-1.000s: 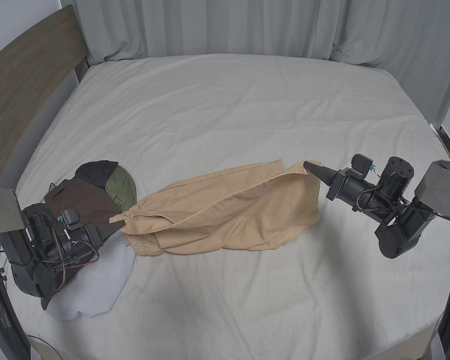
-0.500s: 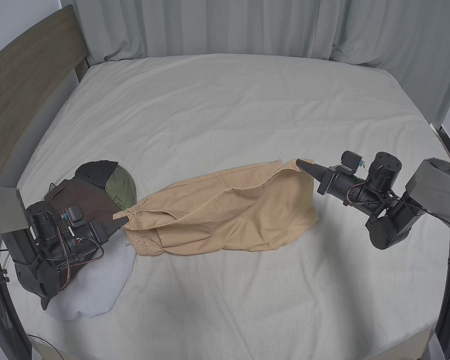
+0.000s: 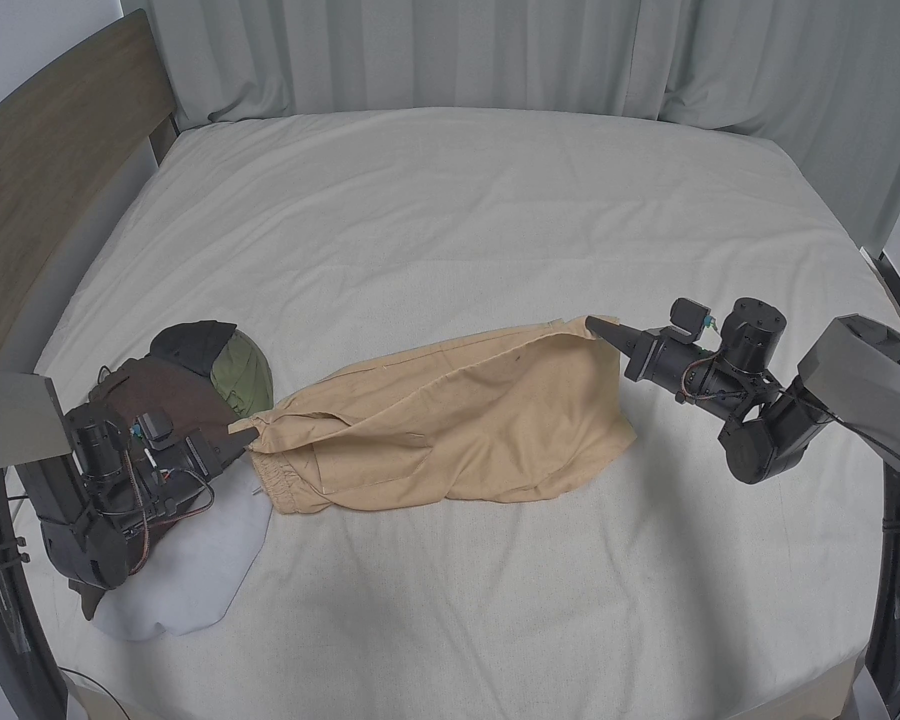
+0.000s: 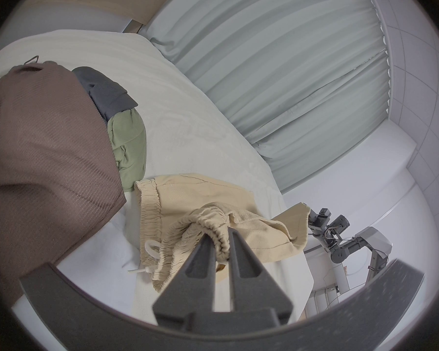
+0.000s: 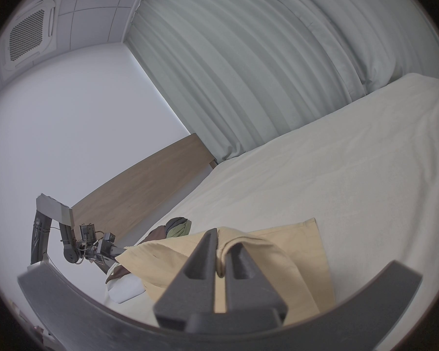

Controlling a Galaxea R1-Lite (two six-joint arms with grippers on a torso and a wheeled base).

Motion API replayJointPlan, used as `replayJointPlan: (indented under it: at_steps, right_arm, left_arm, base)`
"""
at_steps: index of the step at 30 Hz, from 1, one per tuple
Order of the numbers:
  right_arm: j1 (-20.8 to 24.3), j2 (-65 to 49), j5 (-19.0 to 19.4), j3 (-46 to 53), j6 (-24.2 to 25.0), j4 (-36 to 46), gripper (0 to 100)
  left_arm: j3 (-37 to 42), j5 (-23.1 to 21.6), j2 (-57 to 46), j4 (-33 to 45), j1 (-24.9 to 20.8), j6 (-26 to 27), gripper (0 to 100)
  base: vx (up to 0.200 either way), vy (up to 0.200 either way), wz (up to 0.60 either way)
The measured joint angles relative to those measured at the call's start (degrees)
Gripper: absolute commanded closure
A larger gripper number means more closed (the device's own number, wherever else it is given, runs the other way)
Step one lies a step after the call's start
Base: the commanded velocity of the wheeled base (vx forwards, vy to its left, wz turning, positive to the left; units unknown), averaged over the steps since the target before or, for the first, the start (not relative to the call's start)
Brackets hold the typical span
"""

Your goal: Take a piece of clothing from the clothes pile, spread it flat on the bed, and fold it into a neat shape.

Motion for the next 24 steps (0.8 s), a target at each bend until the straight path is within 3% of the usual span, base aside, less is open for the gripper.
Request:
replayJointPlan:
  at_steps: [24]
  right_arm:
    - [-0.7, 6.4, -0.6, -8.4, 0.0, 1.8, 100]
  left_arm:
    - [-6.5, 5.4, 7.1, -0.1, -1.0, -1.7, 100]
  base:
    - [0.0, 0.0, 0.0]
